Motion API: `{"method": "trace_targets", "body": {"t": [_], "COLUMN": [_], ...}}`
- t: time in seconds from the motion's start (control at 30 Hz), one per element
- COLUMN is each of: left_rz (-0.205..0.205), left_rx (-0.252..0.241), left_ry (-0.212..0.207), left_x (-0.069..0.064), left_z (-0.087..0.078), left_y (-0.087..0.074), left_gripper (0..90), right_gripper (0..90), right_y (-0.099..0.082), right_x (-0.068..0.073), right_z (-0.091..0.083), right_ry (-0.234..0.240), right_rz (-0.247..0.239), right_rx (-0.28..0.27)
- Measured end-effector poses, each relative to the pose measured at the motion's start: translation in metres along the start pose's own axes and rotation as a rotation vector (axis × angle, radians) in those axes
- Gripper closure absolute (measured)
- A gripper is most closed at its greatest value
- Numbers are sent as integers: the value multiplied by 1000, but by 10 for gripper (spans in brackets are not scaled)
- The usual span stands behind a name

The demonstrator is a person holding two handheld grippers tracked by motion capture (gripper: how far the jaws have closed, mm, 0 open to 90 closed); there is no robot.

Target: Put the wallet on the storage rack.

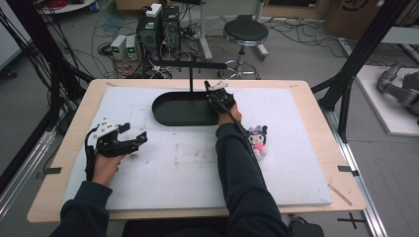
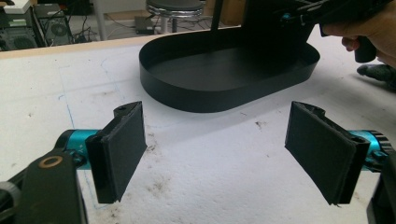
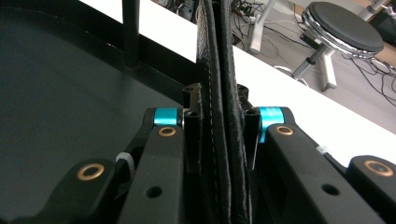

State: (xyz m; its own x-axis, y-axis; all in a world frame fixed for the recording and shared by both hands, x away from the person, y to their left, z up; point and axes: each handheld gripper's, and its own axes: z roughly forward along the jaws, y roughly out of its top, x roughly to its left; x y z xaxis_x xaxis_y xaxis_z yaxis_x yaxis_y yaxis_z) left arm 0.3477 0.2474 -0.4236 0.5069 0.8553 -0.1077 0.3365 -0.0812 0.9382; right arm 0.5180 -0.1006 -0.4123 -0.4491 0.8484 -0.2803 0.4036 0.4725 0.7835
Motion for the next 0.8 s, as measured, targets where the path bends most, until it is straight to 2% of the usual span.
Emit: {"method": "trace_targets", "body": {"t": [0.03, 0.07, 0.1, 0.13, 0.17, 0.3, 0.33, 0.4, 0.43, 0.5, 0.53, 0.6, 0.67, 0.7, 0.73, 0.77, 0.8], "left_rz": [1, -2, -3, -2, 0, 4, 5, 3, 4, 6, 7, 7, 3, 2, 3, 2, -1], "left_rx": [2, 0, -1, -2, -1, -1, 1, -1, -1, 2, 2, 1, 0, -2, -2, -4, -4], "left_ry": [0, -1, -1, 0, -1, -2, -2, 0, 1, -1, -2, -3, -2, -1, -2, -2, -2], "left_x": [0, 0, 0, 0, 0, -1, -1, -1, -1, -1, -1, -2, -2, -2, -1, -1, -1], "left_z": [0, 0, 0, 0, 0, -1, -1, -1, -1, -1, 0, 0, -1, -1, -1, -2, -2], "left_y": [0, 0, 0, 0, 0, 0, 0, 1, 1, 0, 0, 1, 1, 1, 1, 0, 0], "left_gripper": [201, 201, 201, 201, 201, 201, 201, 201, 201, 201, 201, 201, 201, 201, 201, 201, 201], "right_gripper": [768, 709, 597, 529, 504, 513, 553, 739, 769, 792, 796, 796, 764, 720, 625, 524, 524], "right_y": [0, 0, 0, 1, 2, 6, 7, 7, 7, 7, 7, 7, 8, 8, 7, 7, 7], "right_x": [0, 0, 1, 1, 1, 5, 6, 9, 12, 21, 24, 28, 34, 36, 38, 37, 37], "right_z": [0, 0, -1, -2, -5, -14, -17, -20, -21, -20, -19, -16, -13, -12, -10, -11, -11], "right_ry": [0, 8, 22, 29, 48, 129, 153, 189, 191, 131, 103, 81, 81, 102, 118, 159, 159], "right_rz": [0, -4, 8, 36, 58, 56, 51, 37, 18, -66, -89, -82, -80, -74, -67, -17, -17], "right_rx": [0, -1, -10, -19, -26, -28, -31, -30, -31, -40, -46, -83, -97, -95, -88, -94, -94]}}
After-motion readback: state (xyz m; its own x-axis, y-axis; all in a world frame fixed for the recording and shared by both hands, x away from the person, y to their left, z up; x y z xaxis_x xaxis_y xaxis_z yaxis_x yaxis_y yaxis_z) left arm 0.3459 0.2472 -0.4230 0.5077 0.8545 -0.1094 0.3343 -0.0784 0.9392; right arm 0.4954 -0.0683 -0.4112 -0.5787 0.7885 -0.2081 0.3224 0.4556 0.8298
